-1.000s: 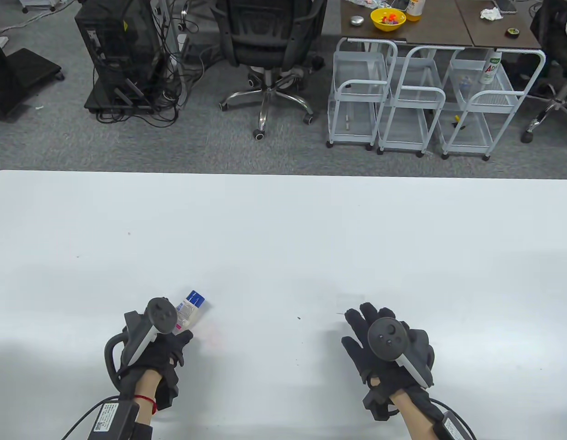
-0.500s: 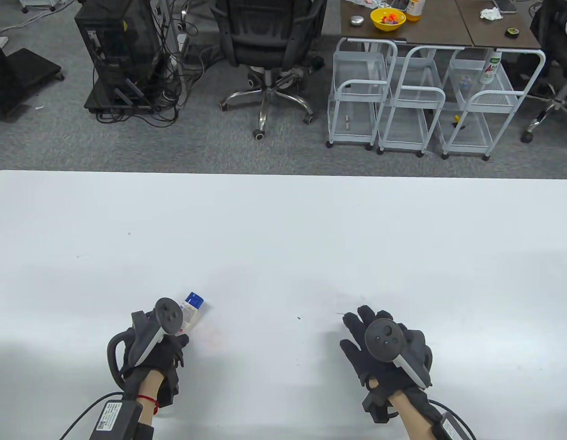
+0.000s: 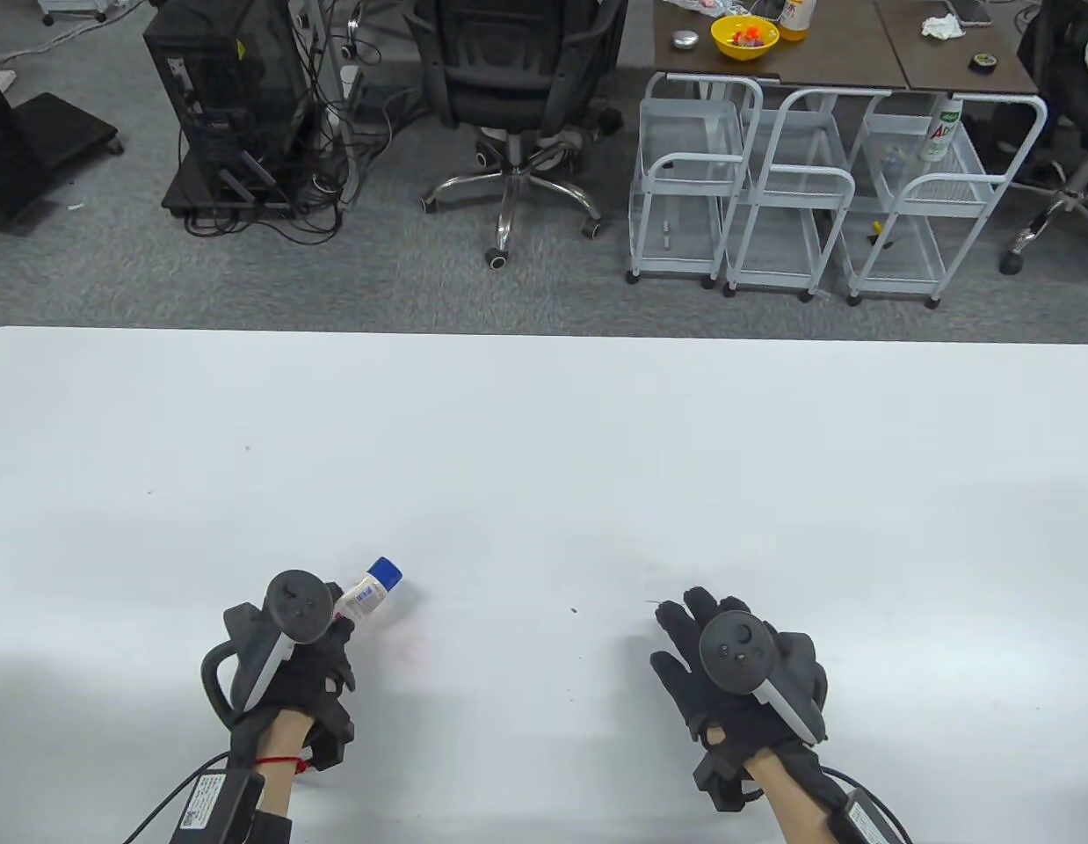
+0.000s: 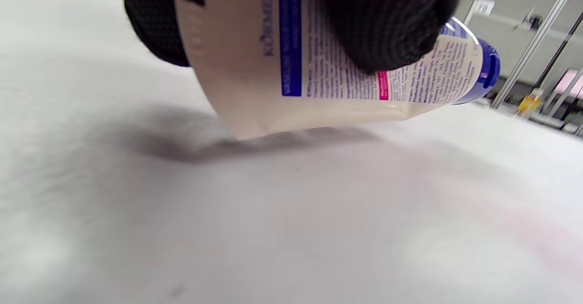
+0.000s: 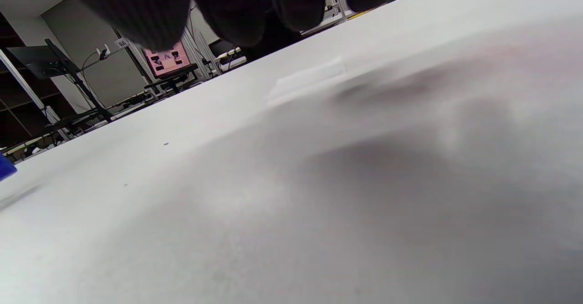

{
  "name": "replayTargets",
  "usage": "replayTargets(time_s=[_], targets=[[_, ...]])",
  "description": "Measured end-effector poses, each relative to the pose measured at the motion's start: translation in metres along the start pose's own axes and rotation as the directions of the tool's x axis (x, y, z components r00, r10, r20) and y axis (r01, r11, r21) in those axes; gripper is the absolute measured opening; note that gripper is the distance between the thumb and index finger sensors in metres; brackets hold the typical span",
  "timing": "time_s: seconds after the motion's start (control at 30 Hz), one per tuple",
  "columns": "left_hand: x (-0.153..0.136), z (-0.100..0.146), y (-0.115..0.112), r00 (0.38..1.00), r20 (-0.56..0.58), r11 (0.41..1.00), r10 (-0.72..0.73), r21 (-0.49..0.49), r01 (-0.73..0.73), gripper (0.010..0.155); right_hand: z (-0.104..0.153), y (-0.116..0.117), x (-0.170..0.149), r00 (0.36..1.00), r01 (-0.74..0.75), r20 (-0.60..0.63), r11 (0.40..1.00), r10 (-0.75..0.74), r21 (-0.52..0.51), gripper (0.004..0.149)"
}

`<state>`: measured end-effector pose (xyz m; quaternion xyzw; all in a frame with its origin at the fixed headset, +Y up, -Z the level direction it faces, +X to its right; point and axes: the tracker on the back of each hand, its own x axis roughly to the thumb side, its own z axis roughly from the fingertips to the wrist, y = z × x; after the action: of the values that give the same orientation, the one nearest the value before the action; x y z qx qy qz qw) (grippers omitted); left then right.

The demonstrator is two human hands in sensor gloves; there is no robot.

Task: Squeeze hand cream onto cotton pad

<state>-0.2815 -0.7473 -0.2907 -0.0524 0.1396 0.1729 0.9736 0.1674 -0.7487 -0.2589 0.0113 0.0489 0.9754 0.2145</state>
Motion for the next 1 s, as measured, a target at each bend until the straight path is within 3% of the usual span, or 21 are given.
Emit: replayTargets(time_s=[0.17, 0.33, 0.63, 1.0], targets=[[0.018, 0.018, 0.014, 0.944, 0.148, 0.956, 0.295, -0.05, -0.29, 0.053, 0.003, -0.002, 0.005, 0.992, 0.114, 0.051, 0.993, -0.114, -0.004, 0.064], [0.045, 0.048, 0.015, 0.878, 0.275, 0.92, 0.391, -0.155, -0.36, 0.053, 0.009, -0.005, 0.018, 0.945, 0.287, 0.165, 0.958, -0.281, -0.015, 0.064], [0.091, 0.085, -0.005, 0.799, 0.461, 0.907, 0.387, -0.345, -0.241, 0.052, 0.036, -0.007, 0.055, 0.817, 0.469, 0.395, 0.883, -0.421, -0.03, 0.068], [0.106, 0.097, -0.022, 0.782, 0.514, 0.888, 0.353, -0.447, -0.107, 0.052, 0.05, -0.004, 0.07, 0.806, 0.451, 0.445, 0.892, -0.39, -0.037, 0.061]])
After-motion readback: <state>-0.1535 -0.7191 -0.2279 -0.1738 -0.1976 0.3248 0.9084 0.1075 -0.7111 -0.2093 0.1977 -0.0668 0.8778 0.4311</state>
